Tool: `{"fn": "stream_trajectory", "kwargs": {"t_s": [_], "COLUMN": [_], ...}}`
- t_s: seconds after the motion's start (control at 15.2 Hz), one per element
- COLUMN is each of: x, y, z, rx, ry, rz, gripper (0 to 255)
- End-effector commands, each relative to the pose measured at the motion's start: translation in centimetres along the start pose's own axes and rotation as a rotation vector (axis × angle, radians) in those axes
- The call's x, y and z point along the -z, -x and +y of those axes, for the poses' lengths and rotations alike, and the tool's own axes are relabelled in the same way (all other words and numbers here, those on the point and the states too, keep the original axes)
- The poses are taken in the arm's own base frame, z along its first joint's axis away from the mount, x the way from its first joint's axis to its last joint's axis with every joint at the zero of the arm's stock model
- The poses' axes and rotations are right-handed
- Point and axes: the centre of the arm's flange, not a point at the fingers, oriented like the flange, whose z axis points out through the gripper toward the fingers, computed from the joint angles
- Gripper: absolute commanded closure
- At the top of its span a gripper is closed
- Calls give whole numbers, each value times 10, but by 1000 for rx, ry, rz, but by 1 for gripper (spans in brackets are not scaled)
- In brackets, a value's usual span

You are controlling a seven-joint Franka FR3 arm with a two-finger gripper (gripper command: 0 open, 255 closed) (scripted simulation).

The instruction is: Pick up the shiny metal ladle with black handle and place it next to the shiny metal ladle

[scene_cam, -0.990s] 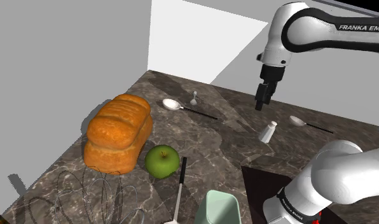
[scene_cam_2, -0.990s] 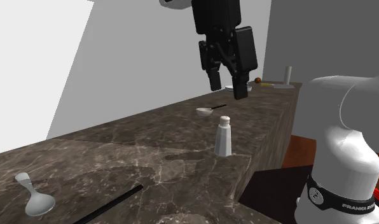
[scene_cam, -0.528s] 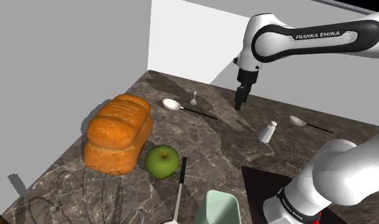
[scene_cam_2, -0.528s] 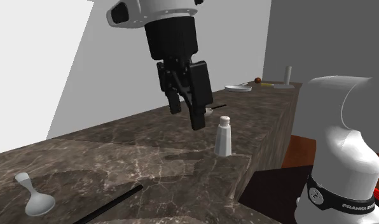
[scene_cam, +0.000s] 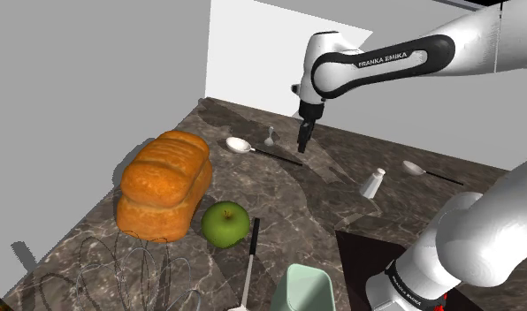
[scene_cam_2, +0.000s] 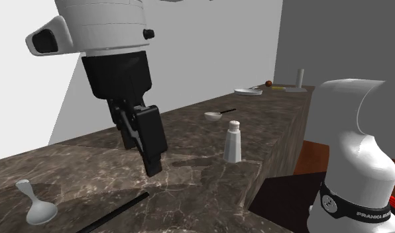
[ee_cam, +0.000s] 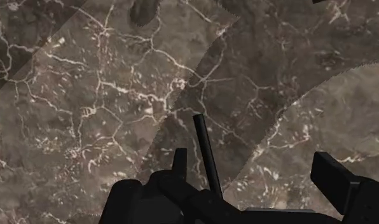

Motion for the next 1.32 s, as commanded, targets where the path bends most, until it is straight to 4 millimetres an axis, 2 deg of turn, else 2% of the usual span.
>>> {"fn": "stream_trajectory", "kwargs": {"t_s": [0.0, 0.53, 0.59, 1.06, 1.25], "x": [-9, -37, -38, -78, -78], "y": [-25, -119, -122, -124, -124], "z": [-2, -16, -16, -13, -13], "rx": [50, 245, 250, 250, 250], "ry": [17, 80, 81, 81, 81], "rz": [11, 50, 51, 51, 51], "gripper": [0, 0, 0, 0, 0]}}
